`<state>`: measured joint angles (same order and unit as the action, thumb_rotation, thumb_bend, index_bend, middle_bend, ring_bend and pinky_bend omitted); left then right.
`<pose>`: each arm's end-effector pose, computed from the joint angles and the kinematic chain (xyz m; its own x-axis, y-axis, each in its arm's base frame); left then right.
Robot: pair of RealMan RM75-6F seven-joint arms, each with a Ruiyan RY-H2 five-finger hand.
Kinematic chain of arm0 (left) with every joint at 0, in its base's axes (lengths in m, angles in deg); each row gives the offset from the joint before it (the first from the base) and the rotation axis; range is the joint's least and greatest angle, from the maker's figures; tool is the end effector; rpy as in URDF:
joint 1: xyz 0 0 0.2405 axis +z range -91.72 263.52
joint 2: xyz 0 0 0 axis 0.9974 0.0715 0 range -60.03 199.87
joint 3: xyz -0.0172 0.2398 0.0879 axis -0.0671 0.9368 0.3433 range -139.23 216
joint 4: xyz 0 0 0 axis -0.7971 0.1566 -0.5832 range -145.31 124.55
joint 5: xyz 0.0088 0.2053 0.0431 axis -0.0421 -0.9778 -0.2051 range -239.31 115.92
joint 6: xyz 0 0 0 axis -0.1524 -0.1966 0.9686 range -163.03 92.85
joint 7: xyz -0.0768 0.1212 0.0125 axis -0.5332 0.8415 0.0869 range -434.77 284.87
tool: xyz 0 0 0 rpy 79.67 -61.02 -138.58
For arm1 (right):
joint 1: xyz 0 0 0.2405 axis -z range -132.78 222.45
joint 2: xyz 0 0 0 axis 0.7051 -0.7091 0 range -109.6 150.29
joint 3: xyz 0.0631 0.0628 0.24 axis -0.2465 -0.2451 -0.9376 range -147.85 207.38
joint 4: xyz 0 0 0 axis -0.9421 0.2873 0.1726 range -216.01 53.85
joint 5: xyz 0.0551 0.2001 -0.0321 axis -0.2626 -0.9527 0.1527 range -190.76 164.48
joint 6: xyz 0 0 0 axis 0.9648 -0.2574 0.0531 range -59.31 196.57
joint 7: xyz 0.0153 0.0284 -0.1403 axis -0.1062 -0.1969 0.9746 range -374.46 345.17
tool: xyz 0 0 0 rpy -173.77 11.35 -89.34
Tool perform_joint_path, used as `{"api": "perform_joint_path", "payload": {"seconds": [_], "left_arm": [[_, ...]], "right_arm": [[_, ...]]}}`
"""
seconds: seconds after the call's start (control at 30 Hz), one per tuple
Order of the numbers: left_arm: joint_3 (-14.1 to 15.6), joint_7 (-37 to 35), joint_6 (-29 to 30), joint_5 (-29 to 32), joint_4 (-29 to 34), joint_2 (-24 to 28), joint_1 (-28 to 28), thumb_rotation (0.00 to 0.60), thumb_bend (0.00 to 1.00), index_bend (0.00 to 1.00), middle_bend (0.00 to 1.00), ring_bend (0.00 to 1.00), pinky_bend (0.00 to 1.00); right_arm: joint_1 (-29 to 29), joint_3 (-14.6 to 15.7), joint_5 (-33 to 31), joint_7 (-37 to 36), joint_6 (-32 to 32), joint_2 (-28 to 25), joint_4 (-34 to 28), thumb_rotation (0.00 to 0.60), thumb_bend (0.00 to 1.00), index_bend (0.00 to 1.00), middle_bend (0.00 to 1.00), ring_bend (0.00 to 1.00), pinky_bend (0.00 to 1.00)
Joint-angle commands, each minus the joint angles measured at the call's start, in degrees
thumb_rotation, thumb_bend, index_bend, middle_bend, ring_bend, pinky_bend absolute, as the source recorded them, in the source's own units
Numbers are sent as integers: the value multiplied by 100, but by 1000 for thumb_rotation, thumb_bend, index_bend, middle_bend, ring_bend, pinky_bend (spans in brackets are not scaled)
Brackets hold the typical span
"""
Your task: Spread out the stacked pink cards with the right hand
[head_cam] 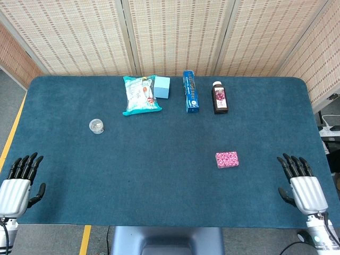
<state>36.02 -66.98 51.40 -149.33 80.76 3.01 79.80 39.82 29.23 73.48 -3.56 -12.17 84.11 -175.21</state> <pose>-0.3024 0.1857 0.1459 0.4963 -0.0276 0.8677 0.8660 -0.0551 -0.4970 -0.3107 -0.1718 0.1421 0.5462 -0.1113 0.8302 -0.8373 -0.0452 0.5449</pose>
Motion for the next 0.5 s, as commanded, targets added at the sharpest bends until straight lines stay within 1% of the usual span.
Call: {"api": "perform_joint_path", "payload": {"seconds": [0.03,0.23,0.33,0.43,0.5], "left_arm": [[3,6,-36,29,-10,-12,-3,600,458,0,0,0,71],[5,31,-119,53,8,-44,-42,600,458,0,0,0,72],[4,-22,-159,34,5,-42,-74,600,458,0,0,0,71],[23,-97,-206,9,-6,-27,-98,600,459,0,0,0,71],[34,-145,-203,-3,-7,-11,-95,600,458,0,0,0,71]], "right_arm": [[-34,-15,-58,54,81,49,29,600,263,0,0,0,0],[-92,-66,-166,156,173,194,-4,600,263,0,0,0,0],[-261,-135,-173,256,362,278,-53,600,263,0,0,0,0],[-539,-246,-278,462,732,306,-134,600,262,0,0,0,0],[-782,-336,-499,688,1133,321,-251,600,263,0,0,0,0]]}}
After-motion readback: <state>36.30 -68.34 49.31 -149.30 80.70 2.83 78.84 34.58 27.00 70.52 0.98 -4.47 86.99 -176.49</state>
